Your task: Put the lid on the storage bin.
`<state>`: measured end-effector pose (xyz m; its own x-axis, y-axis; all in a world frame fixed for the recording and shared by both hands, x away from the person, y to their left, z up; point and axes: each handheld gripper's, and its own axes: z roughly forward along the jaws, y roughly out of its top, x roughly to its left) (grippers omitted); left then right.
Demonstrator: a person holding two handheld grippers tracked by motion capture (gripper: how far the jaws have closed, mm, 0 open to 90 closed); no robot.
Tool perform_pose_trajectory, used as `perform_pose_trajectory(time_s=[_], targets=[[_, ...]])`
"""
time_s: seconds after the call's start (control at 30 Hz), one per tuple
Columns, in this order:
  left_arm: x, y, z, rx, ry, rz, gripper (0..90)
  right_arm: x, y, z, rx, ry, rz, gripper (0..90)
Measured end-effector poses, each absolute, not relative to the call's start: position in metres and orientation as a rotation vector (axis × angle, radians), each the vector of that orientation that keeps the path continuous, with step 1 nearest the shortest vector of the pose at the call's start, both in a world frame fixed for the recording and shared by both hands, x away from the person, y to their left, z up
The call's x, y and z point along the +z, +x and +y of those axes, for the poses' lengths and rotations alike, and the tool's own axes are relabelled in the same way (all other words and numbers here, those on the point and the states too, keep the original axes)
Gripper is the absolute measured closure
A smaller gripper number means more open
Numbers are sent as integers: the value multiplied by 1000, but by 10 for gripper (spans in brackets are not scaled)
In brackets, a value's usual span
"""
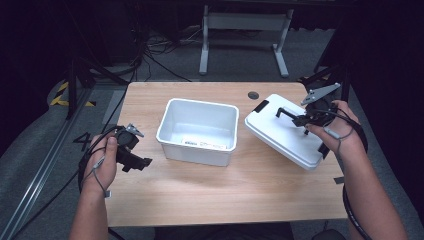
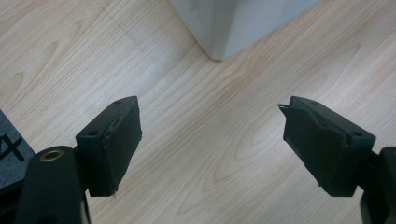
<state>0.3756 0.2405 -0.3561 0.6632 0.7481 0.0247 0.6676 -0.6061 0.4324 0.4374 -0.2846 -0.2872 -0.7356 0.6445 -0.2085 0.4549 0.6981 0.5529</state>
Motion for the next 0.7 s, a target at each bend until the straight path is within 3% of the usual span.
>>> perform_pose_trajectory(time_s=[0.7], targets=[[-356, 374, 241, 292, 2506, 1094, 199, -249, 437, -242, 739, 703, 2561, 842]])
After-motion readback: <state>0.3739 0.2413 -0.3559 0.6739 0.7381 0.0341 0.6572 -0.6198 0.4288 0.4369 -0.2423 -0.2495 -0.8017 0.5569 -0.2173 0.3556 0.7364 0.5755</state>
